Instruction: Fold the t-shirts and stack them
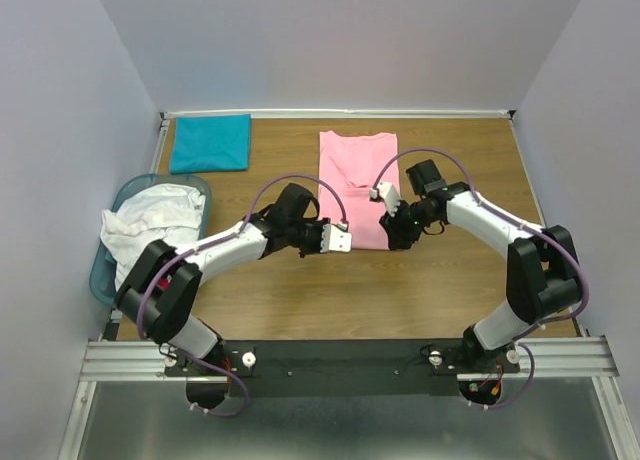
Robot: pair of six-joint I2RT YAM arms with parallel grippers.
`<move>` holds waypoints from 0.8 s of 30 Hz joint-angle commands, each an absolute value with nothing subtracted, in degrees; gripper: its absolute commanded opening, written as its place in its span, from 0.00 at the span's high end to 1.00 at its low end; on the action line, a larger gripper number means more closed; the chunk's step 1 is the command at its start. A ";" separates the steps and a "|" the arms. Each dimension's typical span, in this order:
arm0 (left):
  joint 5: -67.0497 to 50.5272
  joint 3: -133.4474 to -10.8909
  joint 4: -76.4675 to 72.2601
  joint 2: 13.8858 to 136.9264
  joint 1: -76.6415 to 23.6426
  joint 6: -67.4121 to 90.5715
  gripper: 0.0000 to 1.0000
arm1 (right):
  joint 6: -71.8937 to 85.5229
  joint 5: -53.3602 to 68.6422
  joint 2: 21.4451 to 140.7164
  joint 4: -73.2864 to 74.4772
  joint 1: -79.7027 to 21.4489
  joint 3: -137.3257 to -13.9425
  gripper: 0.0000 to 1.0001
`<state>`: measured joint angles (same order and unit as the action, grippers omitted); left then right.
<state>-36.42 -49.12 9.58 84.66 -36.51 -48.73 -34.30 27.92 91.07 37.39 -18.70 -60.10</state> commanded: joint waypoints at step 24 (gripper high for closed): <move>-22.76 -52.38 11.51 100.63 -38.41 -57.39 0.67 | -47.02 13.27 93.51 24.26 -23.82 -49.13 0.58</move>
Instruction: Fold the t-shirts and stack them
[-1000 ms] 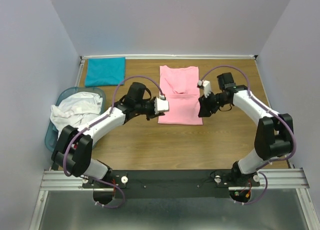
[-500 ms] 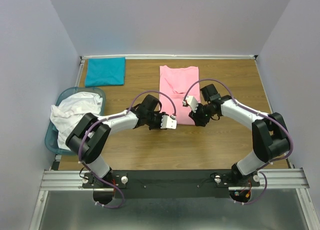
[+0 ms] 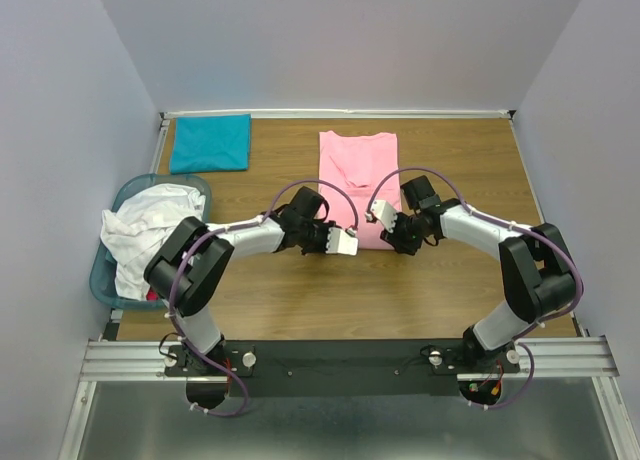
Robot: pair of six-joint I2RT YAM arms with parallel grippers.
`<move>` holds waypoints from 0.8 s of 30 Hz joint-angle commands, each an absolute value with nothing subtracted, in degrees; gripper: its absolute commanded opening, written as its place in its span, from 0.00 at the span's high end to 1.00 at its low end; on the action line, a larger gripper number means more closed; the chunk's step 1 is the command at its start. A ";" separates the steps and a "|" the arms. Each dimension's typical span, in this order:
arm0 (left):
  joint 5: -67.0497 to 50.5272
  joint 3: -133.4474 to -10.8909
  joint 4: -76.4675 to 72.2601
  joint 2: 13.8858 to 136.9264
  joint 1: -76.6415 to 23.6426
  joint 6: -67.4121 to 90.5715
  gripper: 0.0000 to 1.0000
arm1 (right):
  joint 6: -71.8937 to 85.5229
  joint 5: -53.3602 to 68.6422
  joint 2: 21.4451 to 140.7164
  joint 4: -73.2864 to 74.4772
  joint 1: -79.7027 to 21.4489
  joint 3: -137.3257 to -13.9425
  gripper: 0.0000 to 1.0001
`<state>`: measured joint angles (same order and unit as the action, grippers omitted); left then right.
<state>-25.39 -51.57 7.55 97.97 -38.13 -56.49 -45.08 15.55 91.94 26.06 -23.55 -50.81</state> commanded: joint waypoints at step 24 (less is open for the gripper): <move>-30.59 -76.19 34.18 99.67 -31.64 -58.80 1.00 | -40.69 14.06 86.04 33.03 -21.89 -63.09 0.99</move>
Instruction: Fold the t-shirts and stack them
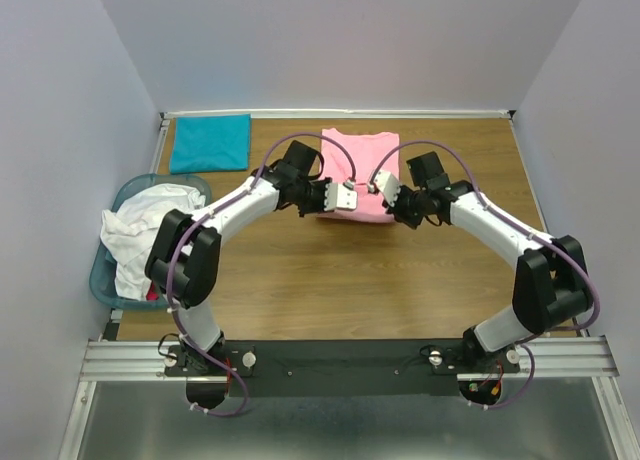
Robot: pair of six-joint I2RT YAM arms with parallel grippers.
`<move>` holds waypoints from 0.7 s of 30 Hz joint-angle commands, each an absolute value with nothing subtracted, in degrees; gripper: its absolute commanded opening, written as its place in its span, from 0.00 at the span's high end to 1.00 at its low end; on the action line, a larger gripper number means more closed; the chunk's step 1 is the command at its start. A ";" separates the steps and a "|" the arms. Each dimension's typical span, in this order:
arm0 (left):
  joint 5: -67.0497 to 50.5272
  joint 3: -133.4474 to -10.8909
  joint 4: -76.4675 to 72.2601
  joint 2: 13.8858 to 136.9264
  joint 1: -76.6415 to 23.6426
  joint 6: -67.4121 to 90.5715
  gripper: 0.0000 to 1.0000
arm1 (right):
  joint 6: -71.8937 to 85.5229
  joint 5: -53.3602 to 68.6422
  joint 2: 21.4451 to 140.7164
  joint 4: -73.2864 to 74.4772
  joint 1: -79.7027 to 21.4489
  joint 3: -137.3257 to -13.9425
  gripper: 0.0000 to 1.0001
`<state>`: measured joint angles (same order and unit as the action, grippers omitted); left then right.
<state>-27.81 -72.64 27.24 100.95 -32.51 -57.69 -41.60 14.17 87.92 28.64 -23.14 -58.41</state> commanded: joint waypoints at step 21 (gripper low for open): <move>-48.52 -65.73 52.56 76.99 -41.31 -52.49 1.00 | -45.35 23.91 59.83 60.47 -24.70 -57.81 0.99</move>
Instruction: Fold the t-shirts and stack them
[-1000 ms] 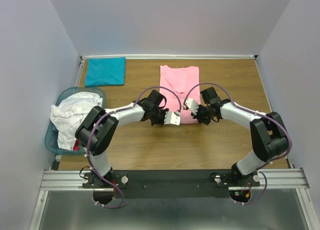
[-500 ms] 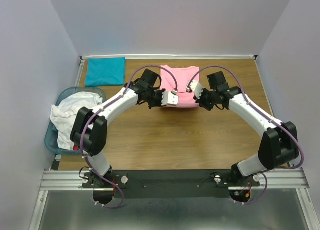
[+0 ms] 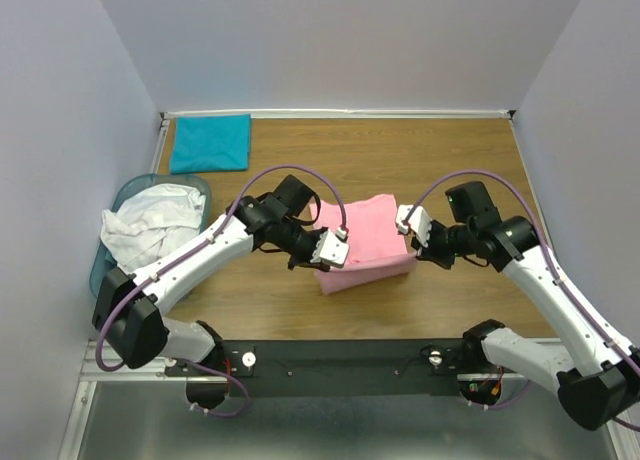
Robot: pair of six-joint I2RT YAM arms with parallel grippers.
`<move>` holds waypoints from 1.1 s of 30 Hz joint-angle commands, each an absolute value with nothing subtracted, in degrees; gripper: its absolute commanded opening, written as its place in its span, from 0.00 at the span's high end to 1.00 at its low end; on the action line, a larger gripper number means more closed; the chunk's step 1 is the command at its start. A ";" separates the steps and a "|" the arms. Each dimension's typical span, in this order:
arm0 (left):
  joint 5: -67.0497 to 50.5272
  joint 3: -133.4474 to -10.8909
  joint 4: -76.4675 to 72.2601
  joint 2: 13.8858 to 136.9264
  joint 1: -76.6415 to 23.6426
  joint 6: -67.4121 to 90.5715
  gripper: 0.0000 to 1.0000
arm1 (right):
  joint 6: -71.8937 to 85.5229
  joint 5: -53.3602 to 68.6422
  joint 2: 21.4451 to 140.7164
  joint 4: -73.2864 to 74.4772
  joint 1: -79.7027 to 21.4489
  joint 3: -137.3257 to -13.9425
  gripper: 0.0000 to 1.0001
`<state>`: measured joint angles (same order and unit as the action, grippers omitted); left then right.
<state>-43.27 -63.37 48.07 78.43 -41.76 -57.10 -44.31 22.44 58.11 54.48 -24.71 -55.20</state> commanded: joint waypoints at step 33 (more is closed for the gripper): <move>-41.75 -74.89 44.91 112.33 -26.19 -61.61 1.00 | -39.11 38.58 97.57 48.34 -16.70 -60.30 0.99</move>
<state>-45.23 -79.15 43.22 116.03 -24.84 -58.85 -42.06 34.98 103.74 47.33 -16.80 -64.93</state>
